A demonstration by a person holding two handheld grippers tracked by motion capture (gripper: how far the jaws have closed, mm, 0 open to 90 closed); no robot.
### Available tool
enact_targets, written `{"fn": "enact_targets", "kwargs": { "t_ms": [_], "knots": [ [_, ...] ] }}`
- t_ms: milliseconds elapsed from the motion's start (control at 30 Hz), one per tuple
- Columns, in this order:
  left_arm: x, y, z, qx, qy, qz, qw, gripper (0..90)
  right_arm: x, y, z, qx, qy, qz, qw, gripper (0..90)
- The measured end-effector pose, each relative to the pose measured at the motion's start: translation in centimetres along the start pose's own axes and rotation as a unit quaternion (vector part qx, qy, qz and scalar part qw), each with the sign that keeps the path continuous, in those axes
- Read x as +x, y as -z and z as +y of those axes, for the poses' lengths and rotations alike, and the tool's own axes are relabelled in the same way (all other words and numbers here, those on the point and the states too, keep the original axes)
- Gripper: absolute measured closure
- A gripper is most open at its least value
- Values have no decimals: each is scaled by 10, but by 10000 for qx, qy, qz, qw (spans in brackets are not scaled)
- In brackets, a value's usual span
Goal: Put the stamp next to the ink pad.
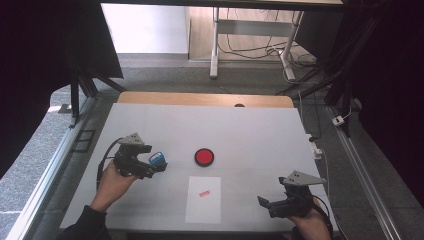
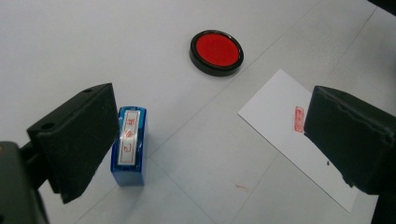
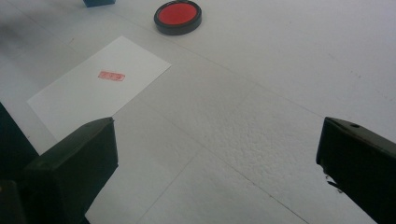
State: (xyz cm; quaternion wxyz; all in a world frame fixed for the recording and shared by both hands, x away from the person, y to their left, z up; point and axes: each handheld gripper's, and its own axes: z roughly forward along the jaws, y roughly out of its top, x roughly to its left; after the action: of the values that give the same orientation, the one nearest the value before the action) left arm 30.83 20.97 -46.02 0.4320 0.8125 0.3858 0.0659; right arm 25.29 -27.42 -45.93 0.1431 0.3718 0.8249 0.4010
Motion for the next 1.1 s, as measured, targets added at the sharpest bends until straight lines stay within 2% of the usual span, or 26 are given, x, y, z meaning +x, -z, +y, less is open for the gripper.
{"fn": "enact_targets", "kwargs": {
  "t_ms": [167, 367, 700, 900, 1100],
  "knots": [
    [-6, 13, -7, -176, 27, 38, 9998, 13, 0, 0, 0, 7, 4, 15, 10000, 0],
    [-14, 27, -17, -242, 12, 78, 9997, 0, 0, -1, 0, 9, 13, 34, 10000, 0],
    [-24, 48, -36, -420, 105, 72, 9990, 0, 1, -1, 0, 21, 25, 19, 10000, 0],
    [-29, 61, -49, -494, 108, 180, 9986, 0, 1, -1, 0, 11, 12, 14, 10000, 0],
    [-33, 76, -64, -571, 196, 294, 9977, 0, 0, 0, 0, 17, -6, -24, 10000, 0]
  ]
}}
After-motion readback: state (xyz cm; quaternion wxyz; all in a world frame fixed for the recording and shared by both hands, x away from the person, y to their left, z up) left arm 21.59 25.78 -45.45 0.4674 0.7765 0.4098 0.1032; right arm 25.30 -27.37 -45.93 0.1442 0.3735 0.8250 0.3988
